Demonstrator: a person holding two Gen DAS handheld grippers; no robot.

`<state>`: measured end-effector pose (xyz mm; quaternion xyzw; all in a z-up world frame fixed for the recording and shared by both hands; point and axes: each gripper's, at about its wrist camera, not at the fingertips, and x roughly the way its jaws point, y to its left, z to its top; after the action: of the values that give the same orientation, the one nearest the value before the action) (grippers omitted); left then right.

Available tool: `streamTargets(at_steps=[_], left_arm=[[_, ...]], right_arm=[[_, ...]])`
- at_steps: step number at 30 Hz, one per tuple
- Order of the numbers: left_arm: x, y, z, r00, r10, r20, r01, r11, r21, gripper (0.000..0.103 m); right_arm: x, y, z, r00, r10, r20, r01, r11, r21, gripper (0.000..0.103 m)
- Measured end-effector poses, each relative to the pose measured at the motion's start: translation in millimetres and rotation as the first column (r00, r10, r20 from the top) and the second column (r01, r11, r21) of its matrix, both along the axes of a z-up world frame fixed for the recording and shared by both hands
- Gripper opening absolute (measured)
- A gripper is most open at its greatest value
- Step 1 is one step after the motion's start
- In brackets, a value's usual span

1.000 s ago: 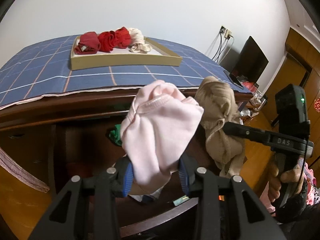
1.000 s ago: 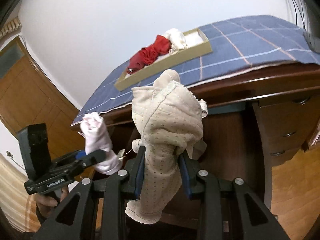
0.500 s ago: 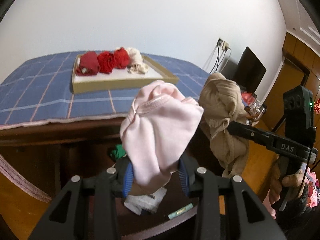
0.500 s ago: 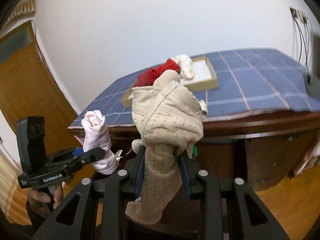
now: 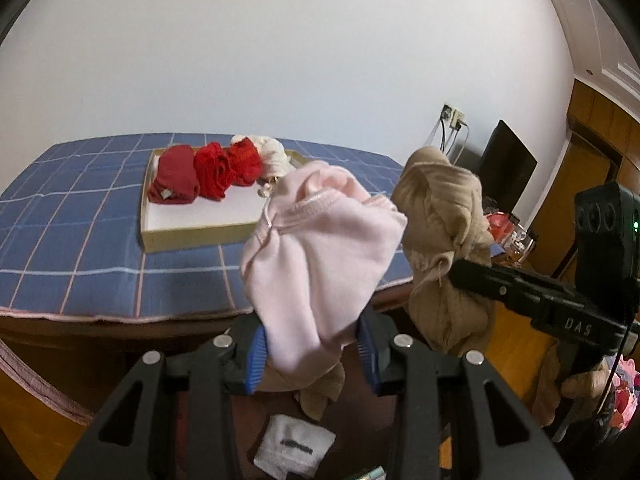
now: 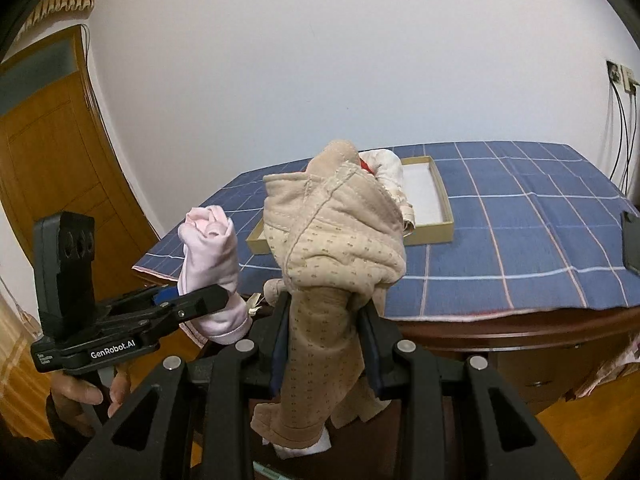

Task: Take underwear out of drawer
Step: 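Lift the pink and beige underwear up and carry them over the tray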

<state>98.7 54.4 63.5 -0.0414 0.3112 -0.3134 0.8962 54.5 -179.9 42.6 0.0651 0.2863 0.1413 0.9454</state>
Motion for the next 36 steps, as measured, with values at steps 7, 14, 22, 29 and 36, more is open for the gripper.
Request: streamTargets(at_steps=[7,14,22,29,36], left_arm=[[25.4,-11.7,5.1,1.0,0.022,0.01,-0.022,1.0,-0.001,0.038],[50.2,-32.1,11.9,0.998,0.052,0.042,-0.053,0.998,0.038,0.038],[83.0,-50.1,20.4,0.995,0.086,0.059,-0.09,0.994,0.058,0.038],[104.7,-63.0,24.9,0.991,0.115,0.067,-0.119,0.991,0.067,0.038],[123.7,-69.7,26.6,0.987,0.144,0.069,-0.149,0.987,0.062,0.038]], right_arm=[[22.0,0.2,4.2,1.0,0.002,0.002,-0.002,1.0,-0.008,0.034],[45.5,-5.6,9.1,1.0,-0.01,0.005,0.01,1.0,-0.013,0.034],[76.8,-14.3,19.5,1.0,-0.023,0.015,0.024,0.999,-0.024,0.034],[96.7,-21.0,26.4,0.998,-0.05,0.026,0.051,0.998,-0.044,0.034],[114.8,-28.7,30.2,0.996,-0.083,0.029,0.085,0.995,-0.06,0.034]])
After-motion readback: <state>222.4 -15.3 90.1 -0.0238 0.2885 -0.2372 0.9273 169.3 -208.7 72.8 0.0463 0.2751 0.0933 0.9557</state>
